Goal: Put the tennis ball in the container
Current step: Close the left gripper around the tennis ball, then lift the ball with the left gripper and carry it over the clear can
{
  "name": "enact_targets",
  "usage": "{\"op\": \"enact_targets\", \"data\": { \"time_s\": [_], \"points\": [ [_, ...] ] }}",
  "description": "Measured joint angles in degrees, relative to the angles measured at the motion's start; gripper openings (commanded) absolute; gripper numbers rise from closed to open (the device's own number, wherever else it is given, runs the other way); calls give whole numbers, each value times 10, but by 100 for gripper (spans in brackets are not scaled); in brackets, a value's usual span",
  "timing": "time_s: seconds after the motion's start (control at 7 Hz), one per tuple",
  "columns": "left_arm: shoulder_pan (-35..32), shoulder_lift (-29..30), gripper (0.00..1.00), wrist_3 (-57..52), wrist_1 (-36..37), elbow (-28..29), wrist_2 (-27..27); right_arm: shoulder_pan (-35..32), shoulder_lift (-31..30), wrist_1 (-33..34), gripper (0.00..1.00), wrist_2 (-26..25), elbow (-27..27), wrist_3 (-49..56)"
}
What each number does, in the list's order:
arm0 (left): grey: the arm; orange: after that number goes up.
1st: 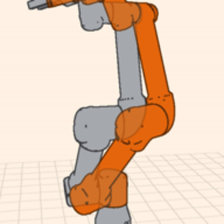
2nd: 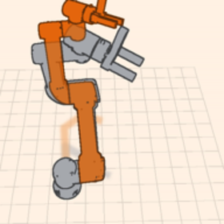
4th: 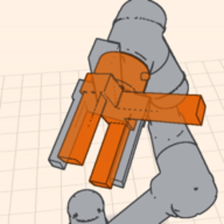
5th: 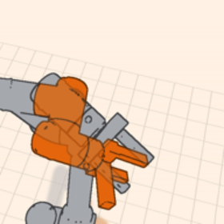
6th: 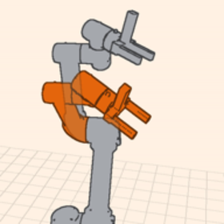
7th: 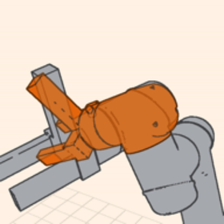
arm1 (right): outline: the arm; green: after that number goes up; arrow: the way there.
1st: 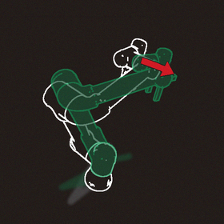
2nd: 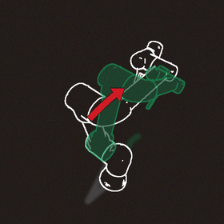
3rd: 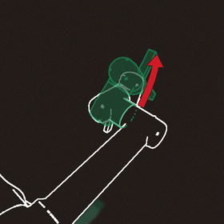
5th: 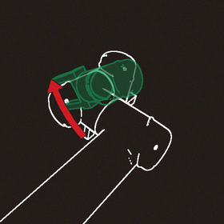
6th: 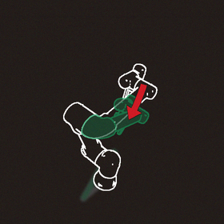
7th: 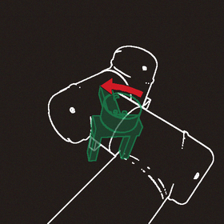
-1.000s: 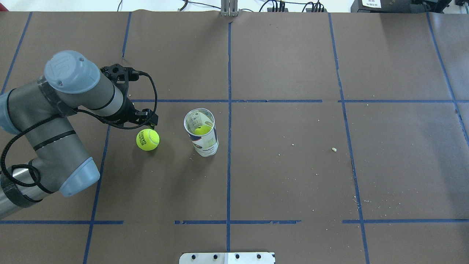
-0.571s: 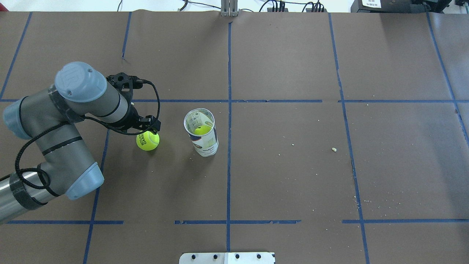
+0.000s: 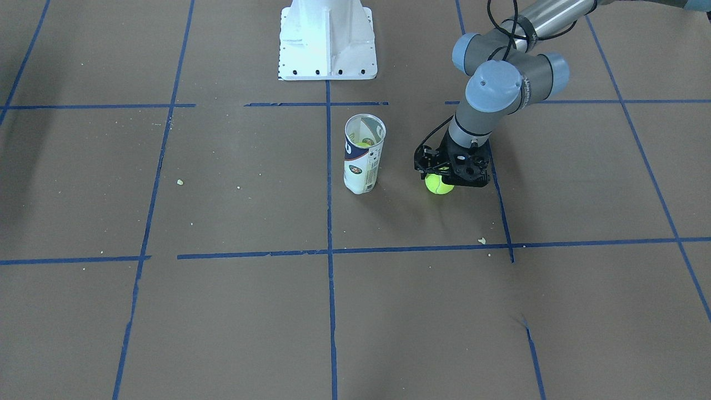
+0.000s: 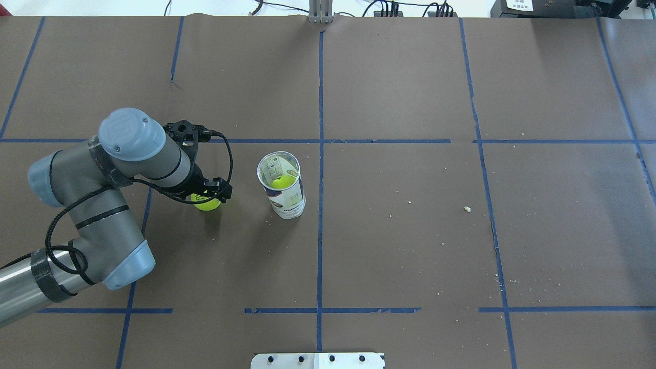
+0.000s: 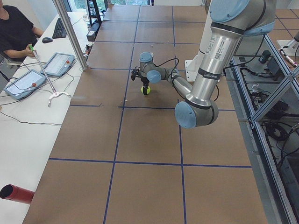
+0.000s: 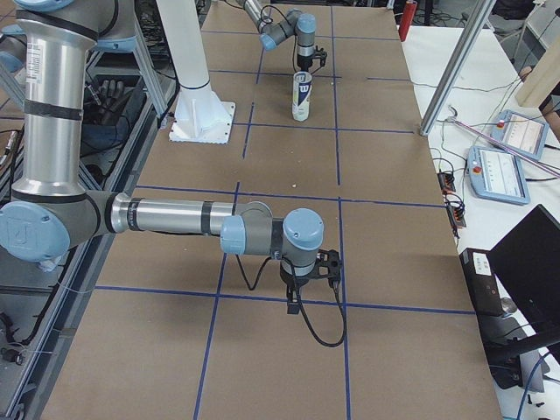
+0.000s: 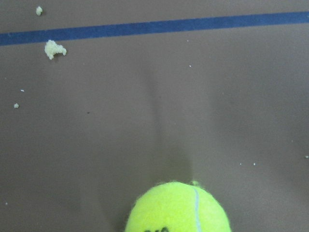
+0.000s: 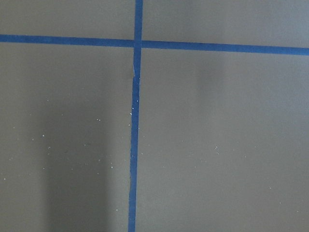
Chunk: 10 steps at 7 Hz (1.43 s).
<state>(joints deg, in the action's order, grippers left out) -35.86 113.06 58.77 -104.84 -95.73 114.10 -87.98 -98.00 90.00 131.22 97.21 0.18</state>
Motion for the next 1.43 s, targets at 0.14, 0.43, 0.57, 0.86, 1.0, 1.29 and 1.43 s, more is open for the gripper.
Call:
{"op": "enact_targets", "data": {
  "time_s": [0.14,0.43,0.57,0.86,1.0,1.29,1.43],
  "points": [
    [1,1,87,0,-10,6,0,0,0,0,100,0,0,0],
    [2,1,5,1,-14,1,0,0,0,0,100,0,0,0],
    [1,0,0,0,-12,-5,0,0,0,0,100,0,0,0],
    [-20,-3,0,-5,24,-46,1,0,0,0,100,0,0,0],
    [-38,0,0,-15,87,-89,3,0,0,0,100,0,0,0],
    [-85,25,0,-52,236,-179,8,0,0,0,100,0,0,0],
    [-109,50,0,-59,306,-212,27,0,0,0,100,0,0,0]
  ]
}}
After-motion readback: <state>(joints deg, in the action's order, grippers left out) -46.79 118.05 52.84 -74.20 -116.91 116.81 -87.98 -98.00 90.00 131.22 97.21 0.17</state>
